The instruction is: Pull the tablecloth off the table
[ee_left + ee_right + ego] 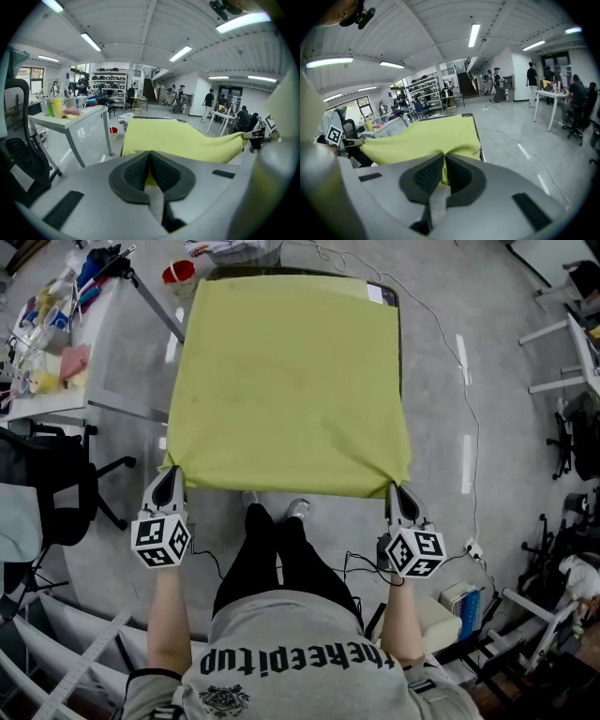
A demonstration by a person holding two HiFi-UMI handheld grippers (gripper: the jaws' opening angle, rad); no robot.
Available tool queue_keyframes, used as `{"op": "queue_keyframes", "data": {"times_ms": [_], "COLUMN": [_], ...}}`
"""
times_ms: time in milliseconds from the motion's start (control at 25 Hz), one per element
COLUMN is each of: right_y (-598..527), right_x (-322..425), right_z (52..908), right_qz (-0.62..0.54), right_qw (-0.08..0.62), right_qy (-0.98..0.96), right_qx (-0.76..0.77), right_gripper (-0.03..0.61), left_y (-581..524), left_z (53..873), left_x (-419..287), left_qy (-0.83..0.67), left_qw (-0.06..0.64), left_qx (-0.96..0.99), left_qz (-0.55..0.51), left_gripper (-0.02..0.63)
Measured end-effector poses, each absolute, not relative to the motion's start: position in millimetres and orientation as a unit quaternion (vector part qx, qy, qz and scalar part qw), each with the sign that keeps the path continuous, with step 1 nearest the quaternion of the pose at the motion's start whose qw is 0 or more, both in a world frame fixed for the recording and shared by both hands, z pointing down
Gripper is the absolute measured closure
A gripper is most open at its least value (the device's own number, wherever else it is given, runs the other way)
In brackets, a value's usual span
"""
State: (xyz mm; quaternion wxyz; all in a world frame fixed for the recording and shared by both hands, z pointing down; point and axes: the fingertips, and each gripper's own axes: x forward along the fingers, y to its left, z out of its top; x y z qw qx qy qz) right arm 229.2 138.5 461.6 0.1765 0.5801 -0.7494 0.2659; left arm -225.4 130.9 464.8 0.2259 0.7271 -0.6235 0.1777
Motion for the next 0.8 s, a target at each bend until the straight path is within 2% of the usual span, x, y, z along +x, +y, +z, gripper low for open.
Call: {"op": "queue_keyframes", "data": {"times_ms": [240, 600, 800], "right_y": [133, 75, 47], "right_x": [228, 227, 223], "right_z": [436, 400, 381], "right_qz": [0.248, 0.207, 0.184], "right_qw": [0.157, 0.114, 0.108], "right_qy": [-0.757, -0.76, -0.756], "right_qx": [0.584, 0.605, 0.619], "right_gripper": [0.561, 0.561, 0.561], "left_y": [125, 56, 20], "left_z": [443, 400, 384], "left_x": [-228, -227, -230], "left_qy": [-0.628, -0.612, -0.601], "left_qw": [0.213, 0.164, 0.164], "left_qx": [0.732, 0.763, 0.777], "left_qz": [0.157, 0.124, 0.093], "left_gripper": [0.598, 0.598, 0.597]}}
